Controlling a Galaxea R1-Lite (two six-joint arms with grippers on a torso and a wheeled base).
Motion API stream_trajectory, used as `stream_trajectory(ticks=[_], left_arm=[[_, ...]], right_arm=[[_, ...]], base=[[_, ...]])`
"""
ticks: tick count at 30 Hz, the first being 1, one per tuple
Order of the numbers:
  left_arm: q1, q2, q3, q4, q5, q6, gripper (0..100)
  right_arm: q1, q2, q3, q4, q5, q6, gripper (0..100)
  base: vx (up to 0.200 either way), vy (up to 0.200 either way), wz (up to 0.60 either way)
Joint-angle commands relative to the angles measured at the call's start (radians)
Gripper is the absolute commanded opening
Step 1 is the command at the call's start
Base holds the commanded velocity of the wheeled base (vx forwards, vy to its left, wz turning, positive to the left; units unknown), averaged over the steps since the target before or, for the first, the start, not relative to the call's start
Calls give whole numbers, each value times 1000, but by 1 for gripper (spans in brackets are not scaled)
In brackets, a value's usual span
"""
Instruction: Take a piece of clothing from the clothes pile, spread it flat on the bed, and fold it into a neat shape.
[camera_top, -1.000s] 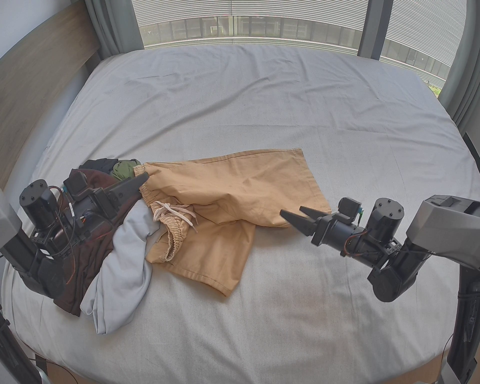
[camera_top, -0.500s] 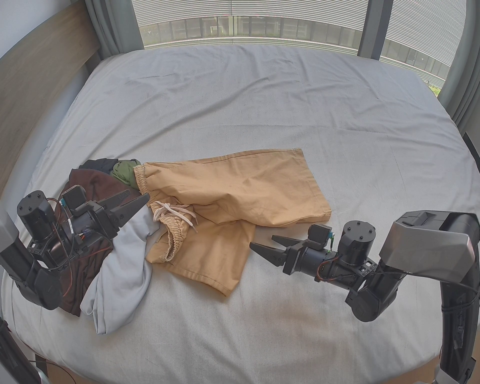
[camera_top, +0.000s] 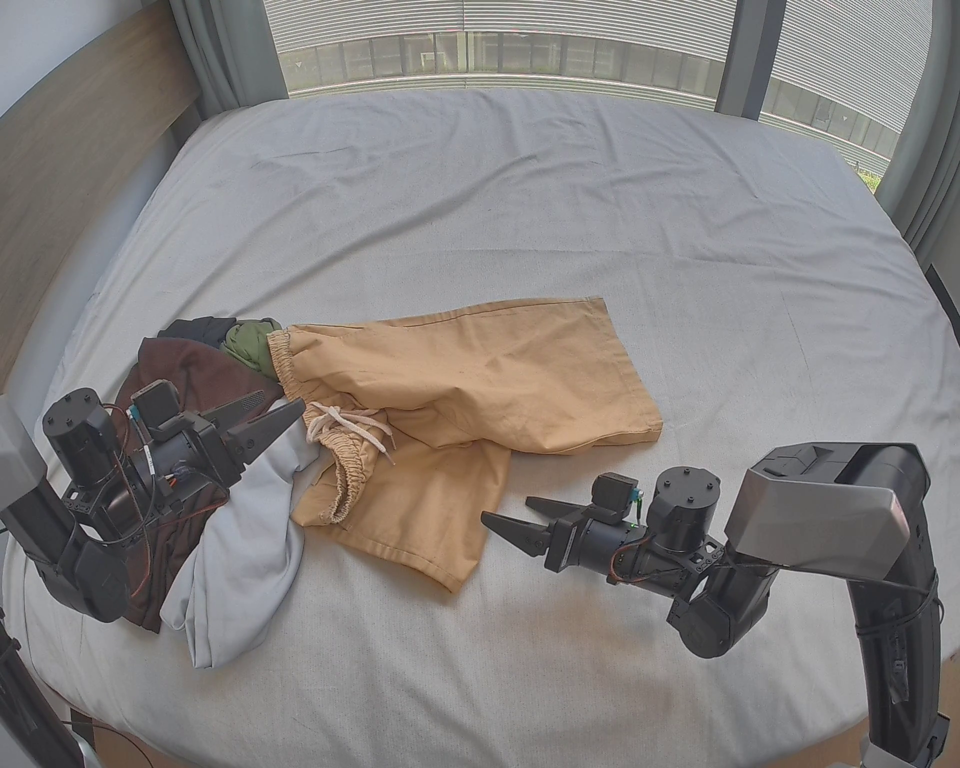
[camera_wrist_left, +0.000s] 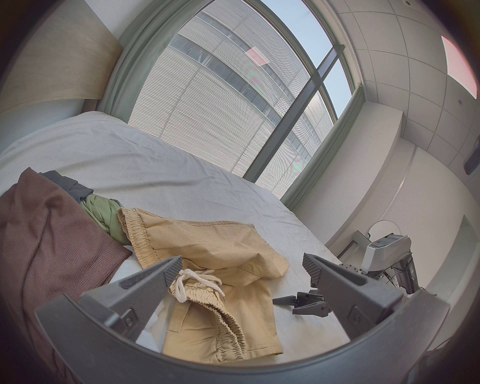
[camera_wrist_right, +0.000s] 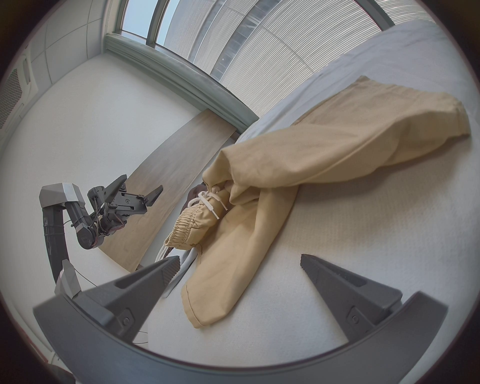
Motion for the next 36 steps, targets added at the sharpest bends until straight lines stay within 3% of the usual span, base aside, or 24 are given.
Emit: stream_trajectory(ticks=[1, 29, 30, 36], left_arm=[[-1, 5, 0, 0, 0, 1, 100], [-15, 17, 27, 0, 0, 27, 100], [-15, 17, 27, 0, 0, 27, 100], [-17, 17, 27, 0, 0, 29, 100]], right_arm=[[17, 31, -18, 0, 0, 14, 100], [84, 87, -93, -2, -12, 83, 100], [84, 87, -94, -2, -12, 83, 0], [83, 107, -110, -2, -12, 83, 0]], base=[[0, 0, 0], [0, 0, 0], [0, 0, 0], [0, 0, 0]])
